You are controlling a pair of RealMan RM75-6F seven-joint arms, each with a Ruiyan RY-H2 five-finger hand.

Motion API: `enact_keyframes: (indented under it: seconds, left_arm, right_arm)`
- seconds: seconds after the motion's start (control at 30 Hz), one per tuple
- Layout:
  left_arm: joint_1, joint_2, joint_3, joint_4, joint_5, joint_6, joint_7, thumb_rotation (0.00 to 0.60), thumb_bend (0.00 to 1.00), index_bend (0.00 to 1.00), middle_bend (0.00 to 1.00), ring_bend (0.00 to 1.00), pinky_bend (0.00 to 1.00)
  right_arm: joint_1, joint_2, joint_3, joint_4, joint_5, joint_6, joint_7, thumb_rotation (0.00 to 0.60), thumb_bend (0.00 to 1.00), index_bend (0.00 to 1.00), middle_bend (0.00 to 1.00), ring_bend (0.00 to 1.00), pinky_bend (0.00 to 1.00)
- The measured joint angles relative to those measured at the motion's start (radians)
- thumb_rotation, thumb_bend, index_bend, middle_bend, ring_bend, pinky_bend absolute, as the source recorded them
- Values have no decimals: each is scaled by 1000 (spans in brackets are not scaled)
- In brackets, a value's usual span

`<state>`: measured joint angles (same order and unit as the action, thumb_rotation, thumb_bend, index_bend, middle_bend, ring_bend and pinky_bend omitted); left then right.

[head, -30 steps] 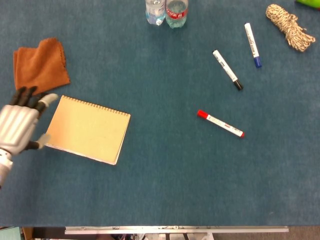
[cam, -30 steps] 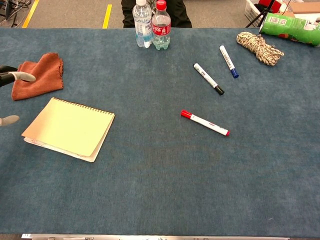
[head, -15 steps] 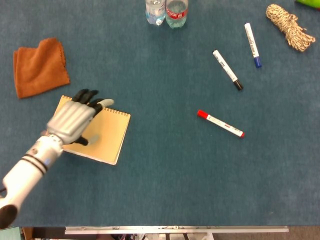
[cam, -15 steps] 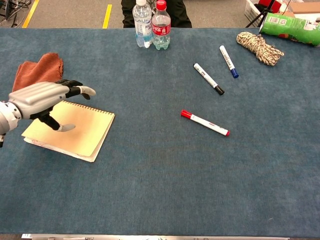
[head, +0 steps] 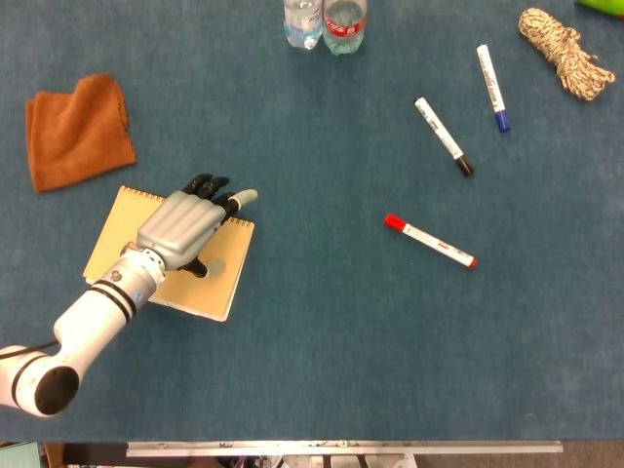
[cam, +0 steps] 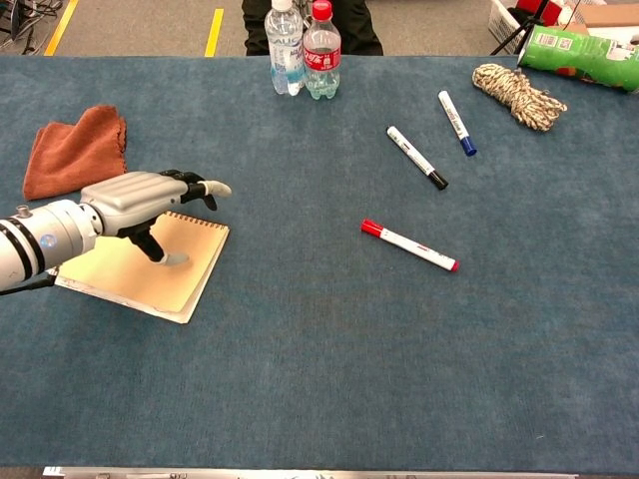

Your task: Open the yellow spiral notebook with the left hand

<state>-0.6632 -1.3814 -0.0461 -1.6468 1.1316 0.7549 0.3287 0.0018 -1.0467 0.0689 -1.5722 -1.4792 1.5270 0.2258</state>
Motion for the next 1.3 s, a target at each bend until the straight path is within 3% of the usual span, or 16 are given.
enact_keyframes:
  seconds: [0.27,0.63,0.97,1.3]
  left_arm:
    - [-27,-14,23,4,-60,-8,38,600,250,58,205,3,0]
    - [-32,29,74,-74,-53,-13,38,600,250,58,237,3,0]
    - [10,120,145,-167,38,13,-15,600,250,58,238,3,0]
    - [62,227,193,-230,135,33,-159,600,249,57,238,4,0]
  right_arm:
    - [-4,-2,1,9,2,3,9,600,268,378,298,185,298]
    - [-10,-10,2,20,0,9,21,600,268,378,298,185,298]
    - [-8,-10,4,17,-10,13,19,600,268,378,298,185,298]
    - [-1,-8,8,13,-16,11,18,600,268,378,298,185,298]
